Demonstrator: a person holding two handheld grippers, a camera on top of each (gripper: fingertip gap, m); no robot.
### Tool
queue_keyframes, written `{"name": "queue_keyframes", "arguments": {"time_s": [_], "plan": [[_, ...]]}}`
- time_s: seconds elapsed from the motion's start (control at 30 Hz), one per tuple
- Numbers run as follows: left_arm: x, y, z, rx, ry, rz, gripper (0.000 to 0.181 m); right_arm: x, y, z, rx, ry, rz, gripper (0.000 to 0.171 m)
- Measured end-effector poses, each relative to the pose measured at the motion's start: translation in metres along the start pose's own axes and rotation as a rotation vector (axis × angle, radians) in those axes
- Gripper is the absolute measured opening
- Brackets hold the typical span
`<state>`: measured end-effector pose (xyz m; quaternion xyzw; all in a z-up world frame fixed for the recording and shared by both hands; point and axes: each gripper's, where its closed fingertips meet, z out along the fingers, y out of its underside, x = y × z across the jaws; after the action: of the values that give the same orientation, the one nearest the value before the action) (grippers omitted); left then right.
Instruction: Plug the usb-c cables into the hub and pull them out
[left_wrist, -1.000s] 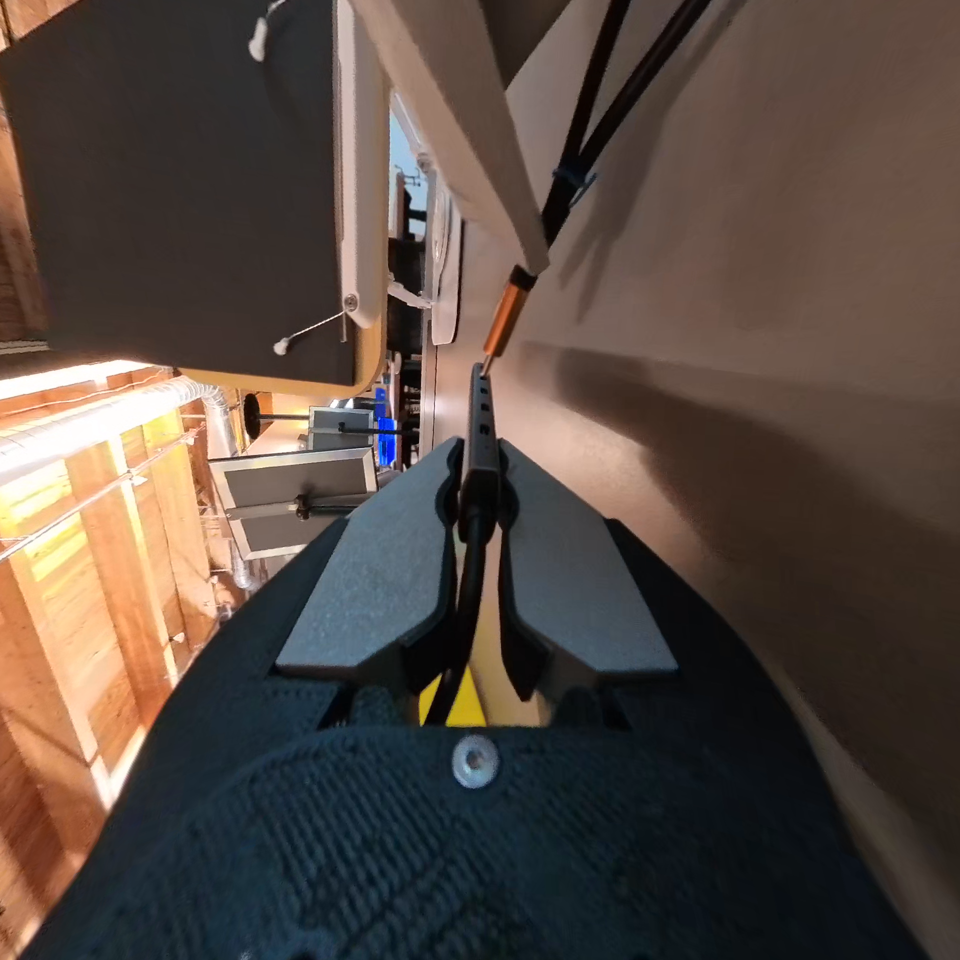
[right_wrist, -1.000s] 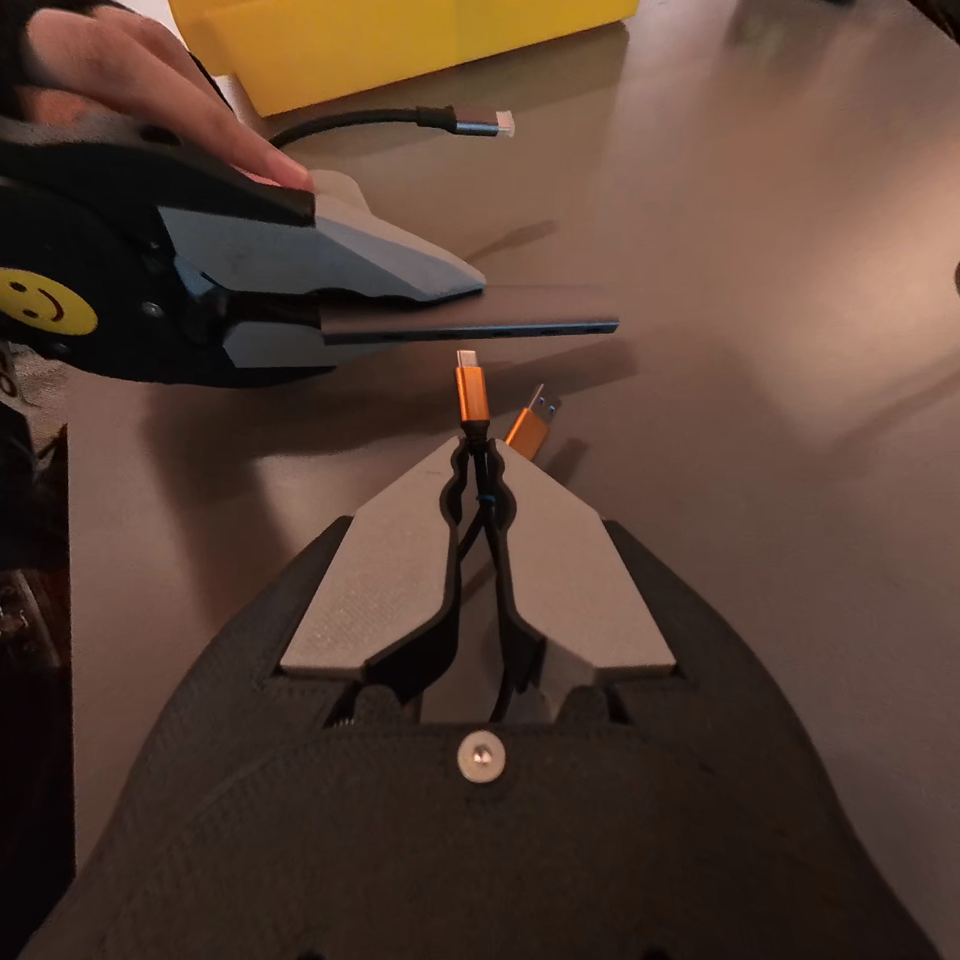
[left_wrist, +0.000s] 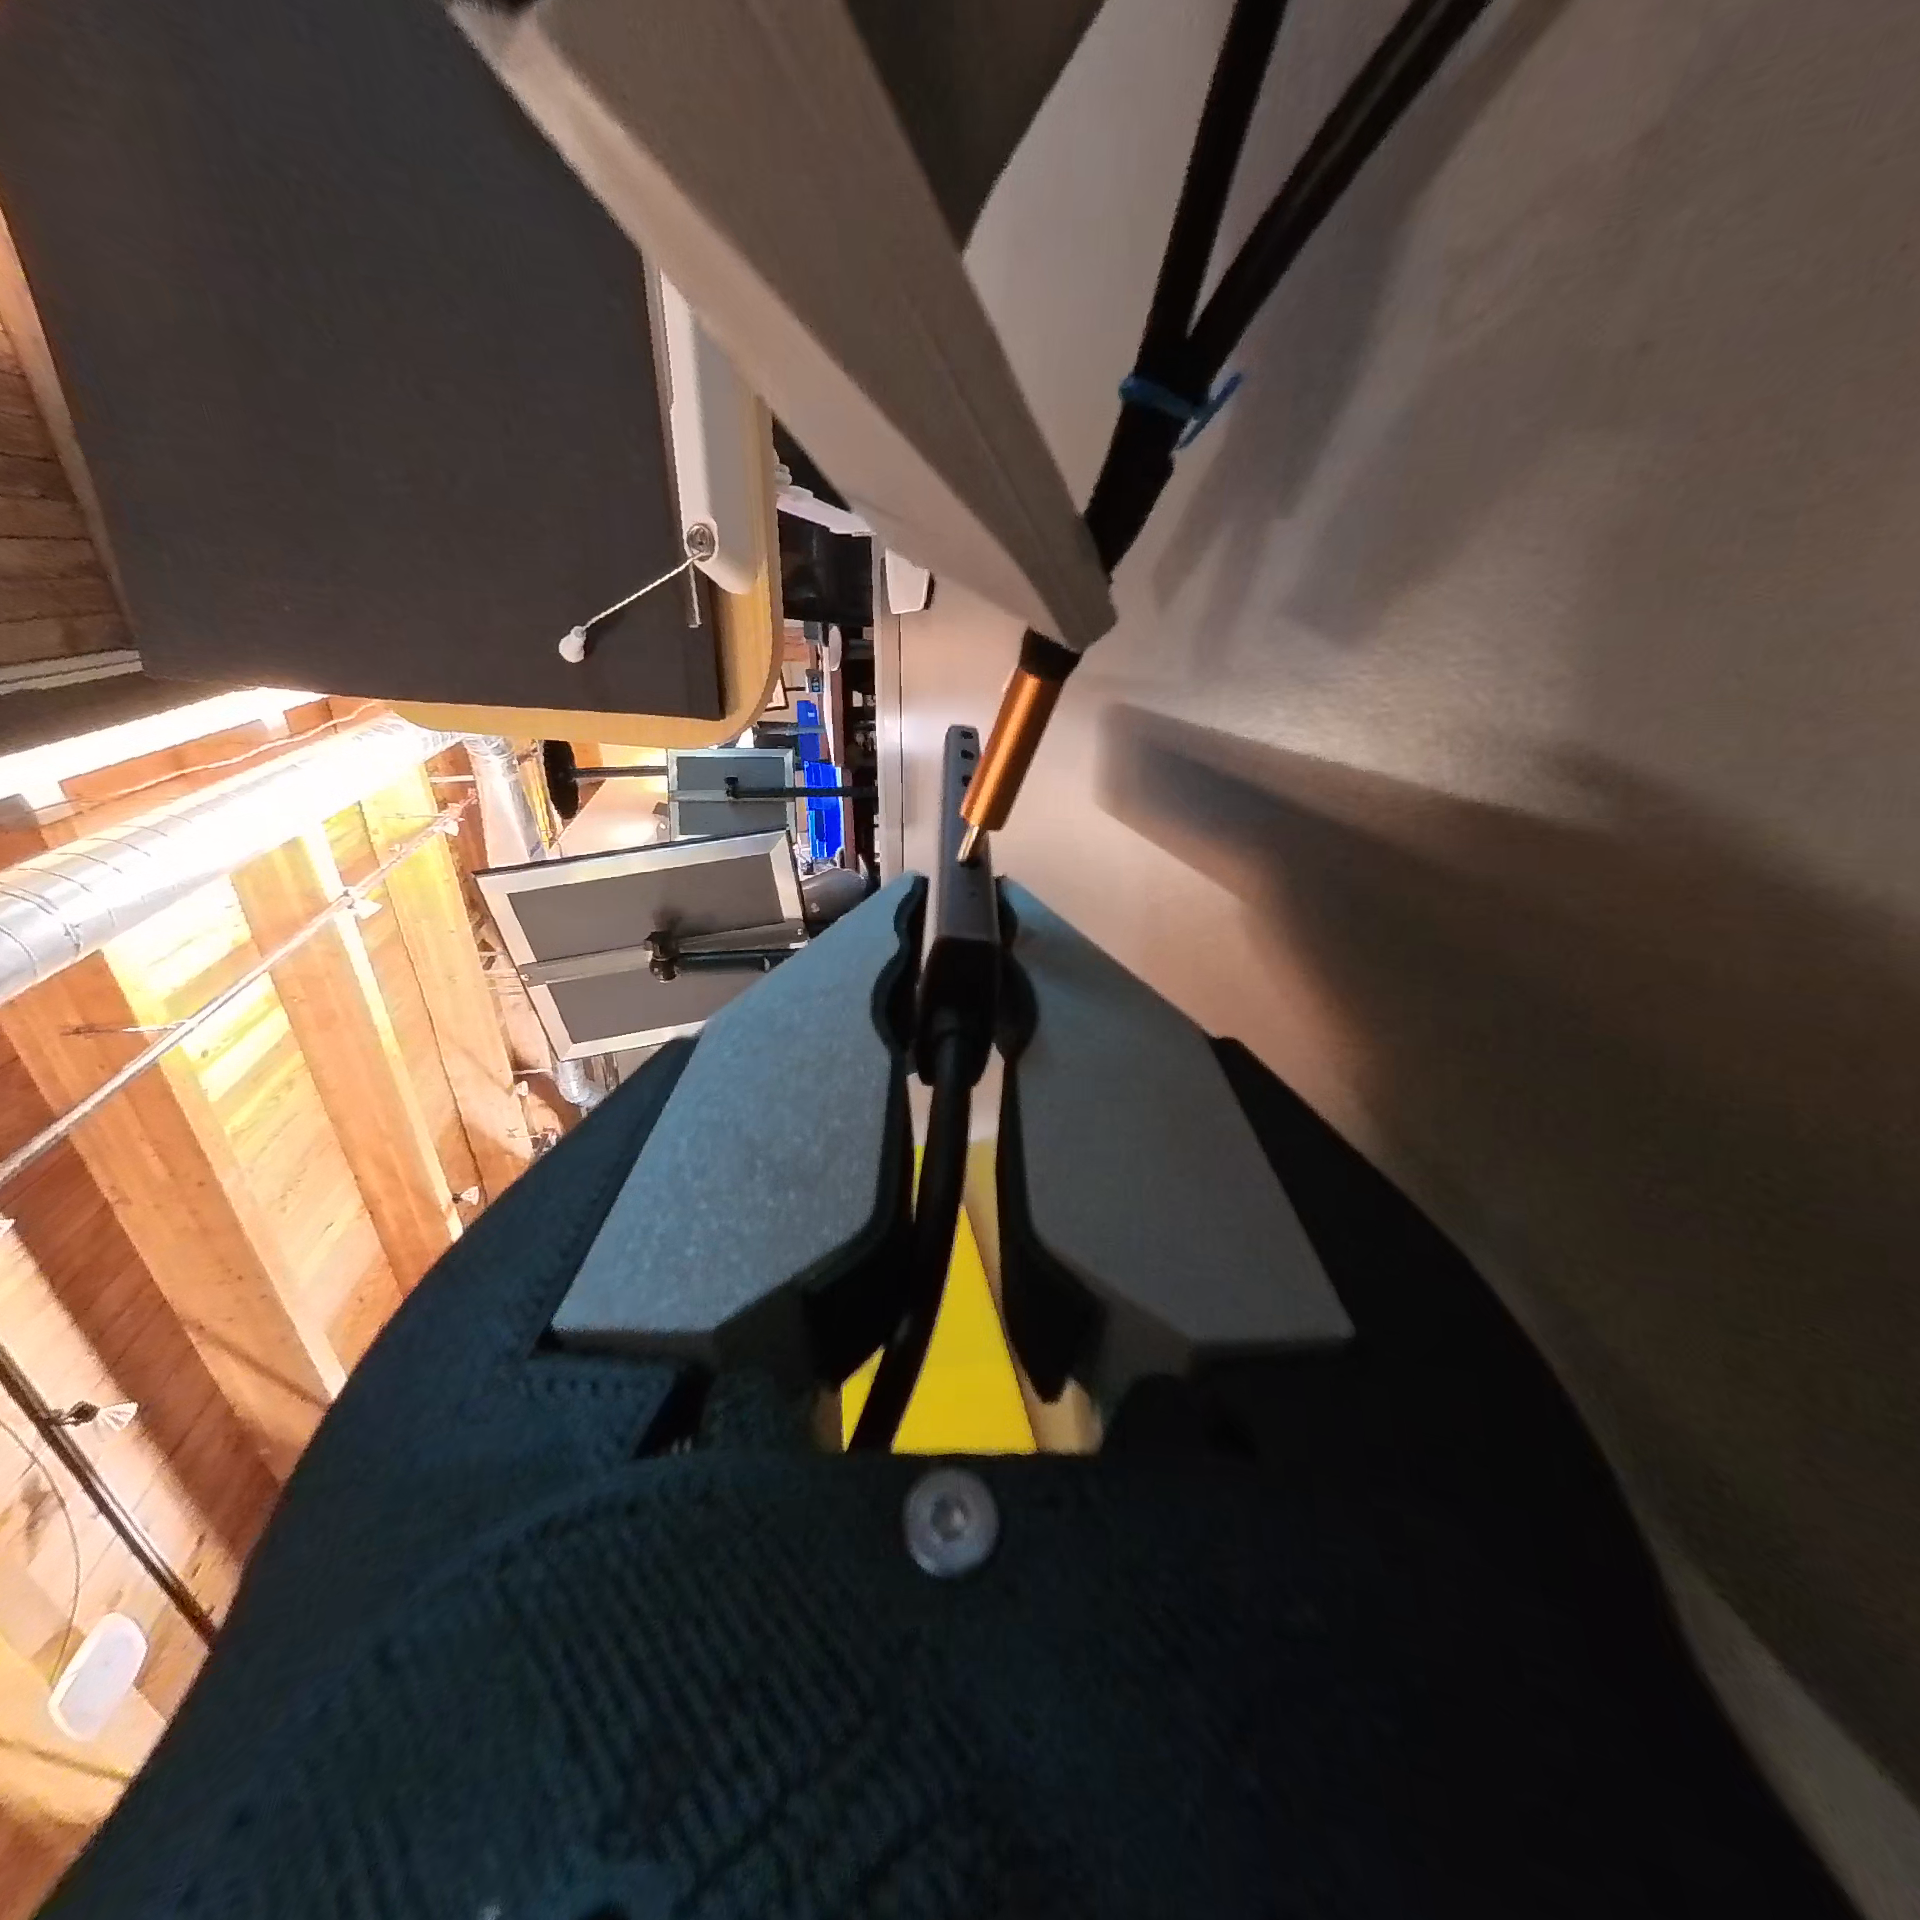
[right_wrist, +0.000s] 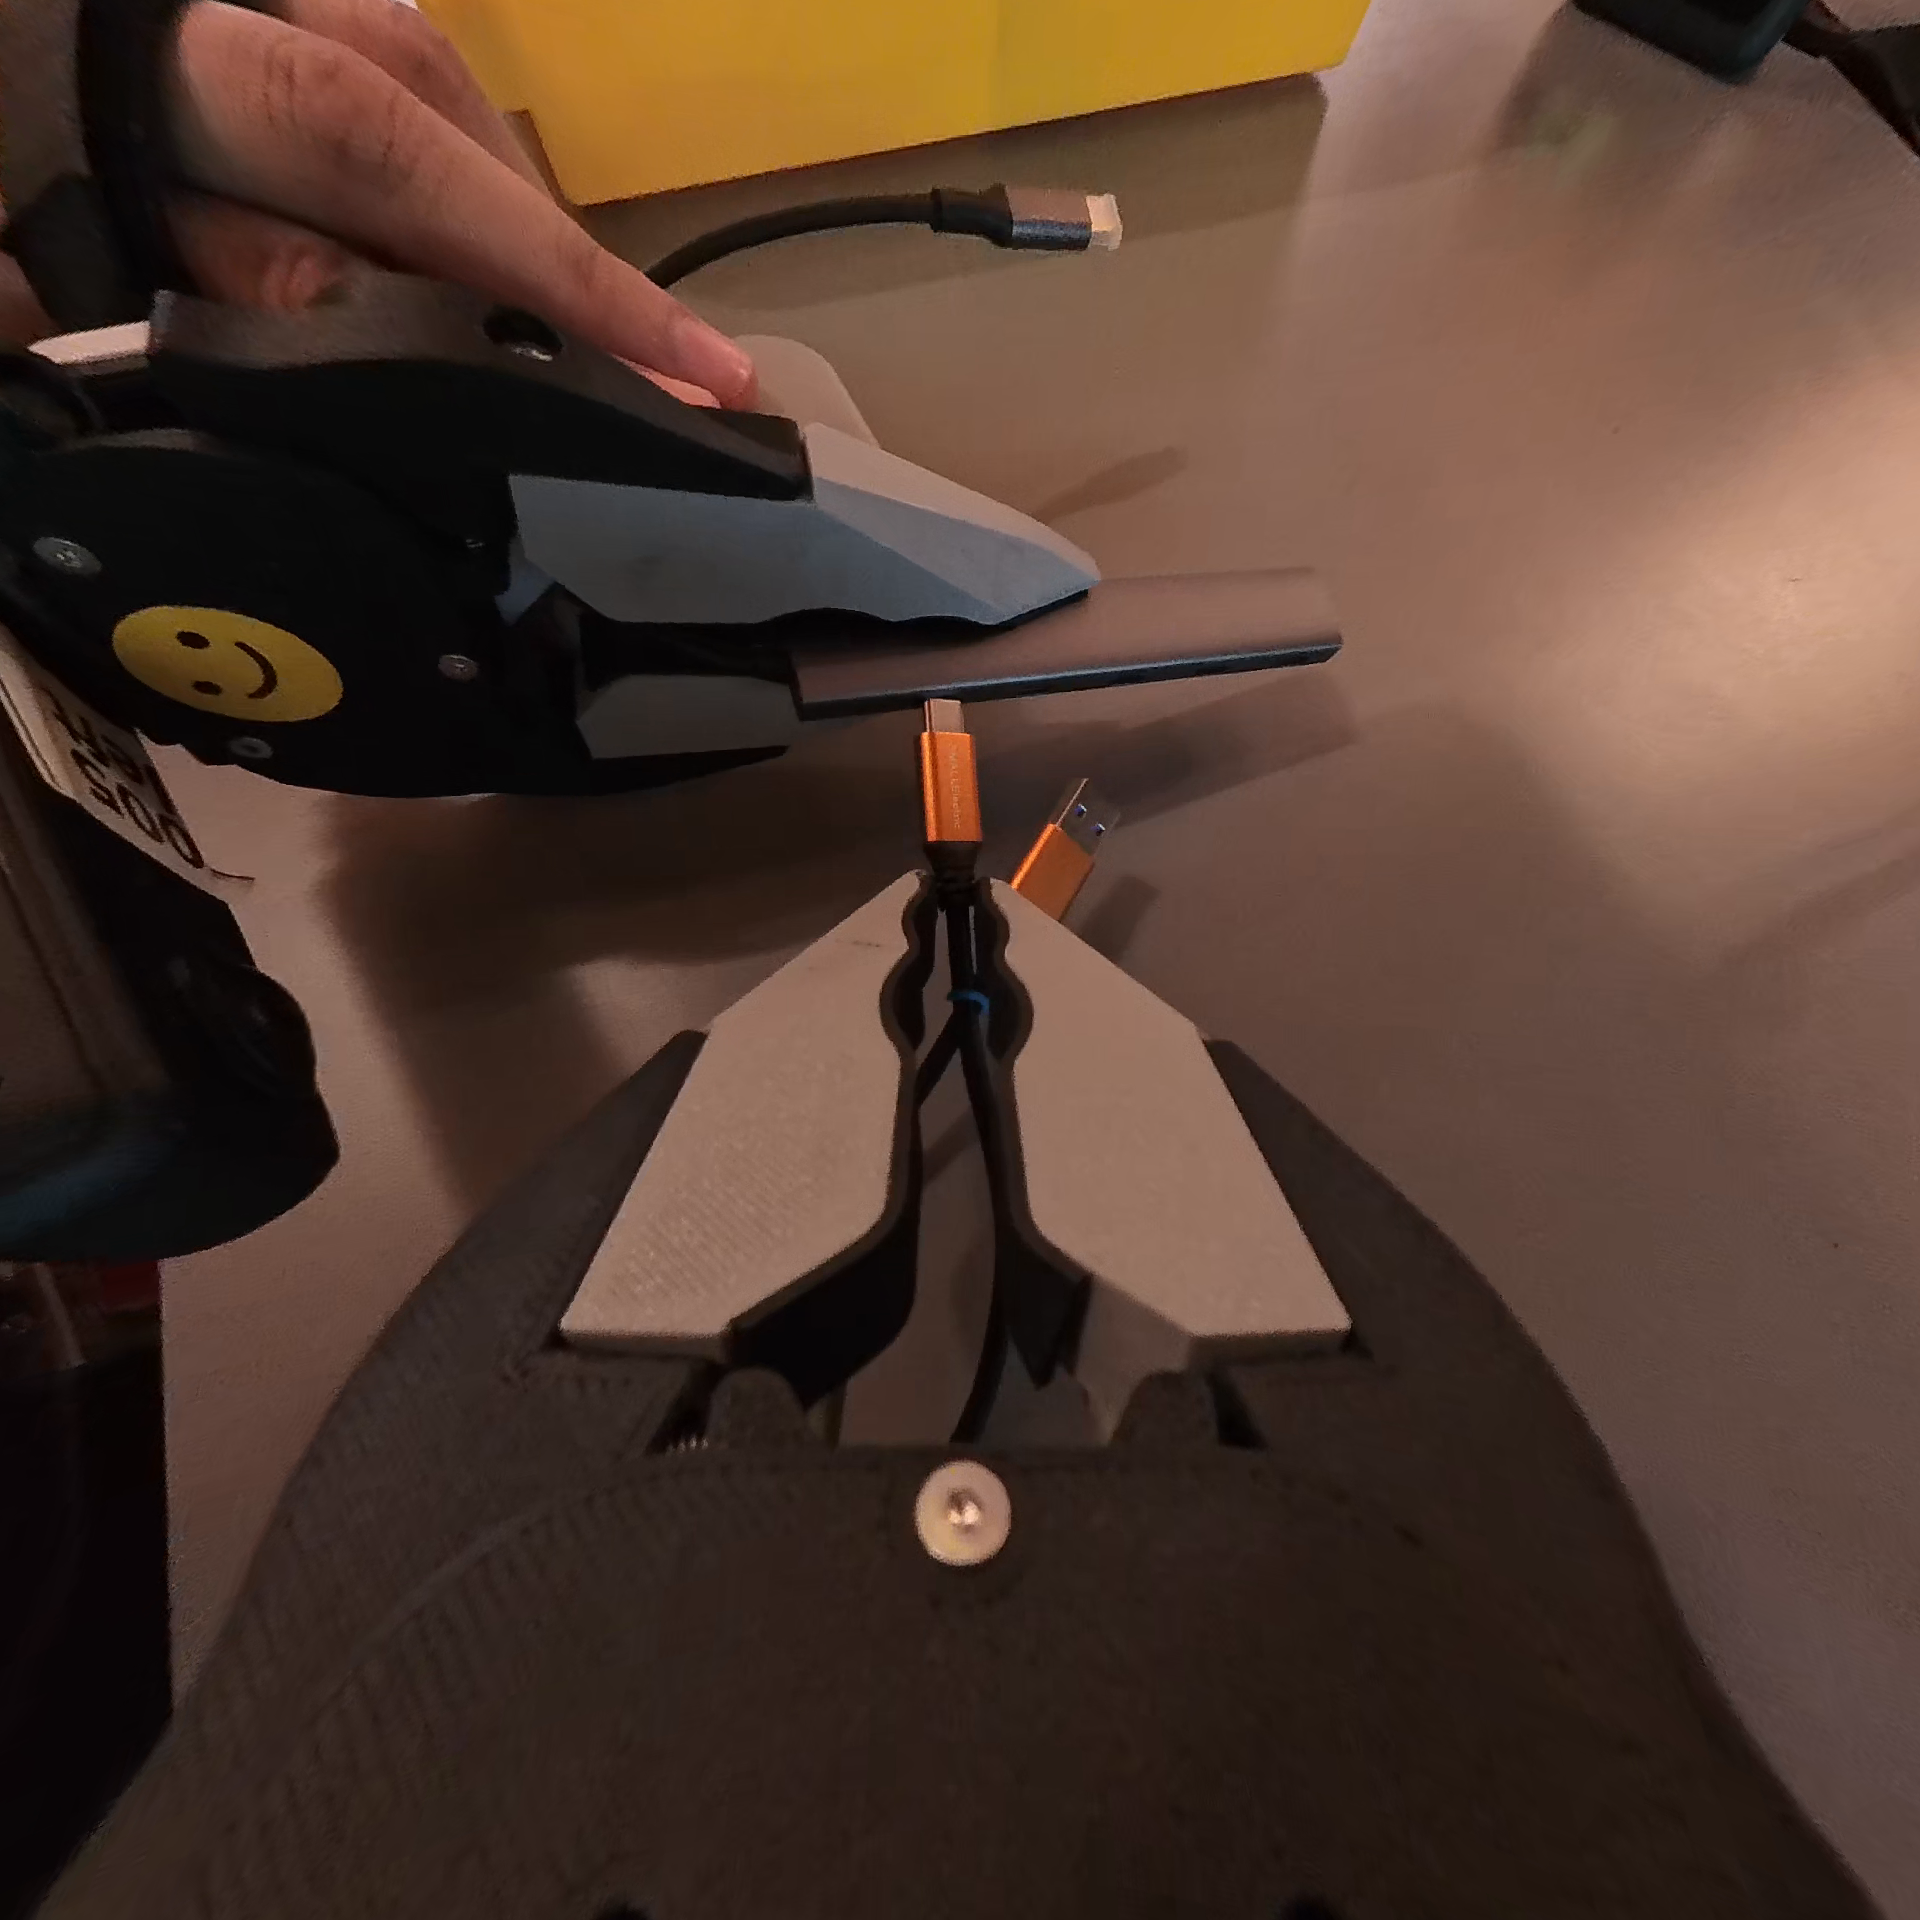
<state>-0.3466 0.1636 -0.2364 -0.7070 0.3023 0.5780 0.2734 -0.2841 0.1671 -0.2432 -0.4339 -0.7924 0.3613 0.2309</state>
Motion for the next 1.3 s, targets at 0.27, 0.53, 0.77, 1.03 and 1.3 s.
{"name": "queue_keyframes", "arguments": {"time_s": [0.27, 0.53, 0.77, 1.03, 1.3], "plan": [[0.001, 0.002, 0.000, -0.010, 0.010, -0.004, 0.007, 0.001, -0.004, 0.001, -0.012, 0.136, -0.194, 0.004], [0.009, 0.002, 0.001, -0.027, 0.058, -0.022, 0.007, 0.000, -0.002, 0.003, -0.008, 0.102, -0.157, 0.004], [0.009, 0.004, 0.002, -0.080, 0.079, -0.067, 0.007, 0.003, -0.004, 0.003, 0.012, 0.080, -0.076, 0.004], [0.012, 0.007, 0.003, -0.123, 0.094, -0.072, 0.007, 0.005, -0.005, 0.006, 0.009, 0.103, -0.081, 0.003], [0.014, 0.007, 0.003, -0.126, 0.099, -0.058, 0.006, 0.003, -0.006, 0.007, 0.024, 0.053, -0.065, 0.003]]}}
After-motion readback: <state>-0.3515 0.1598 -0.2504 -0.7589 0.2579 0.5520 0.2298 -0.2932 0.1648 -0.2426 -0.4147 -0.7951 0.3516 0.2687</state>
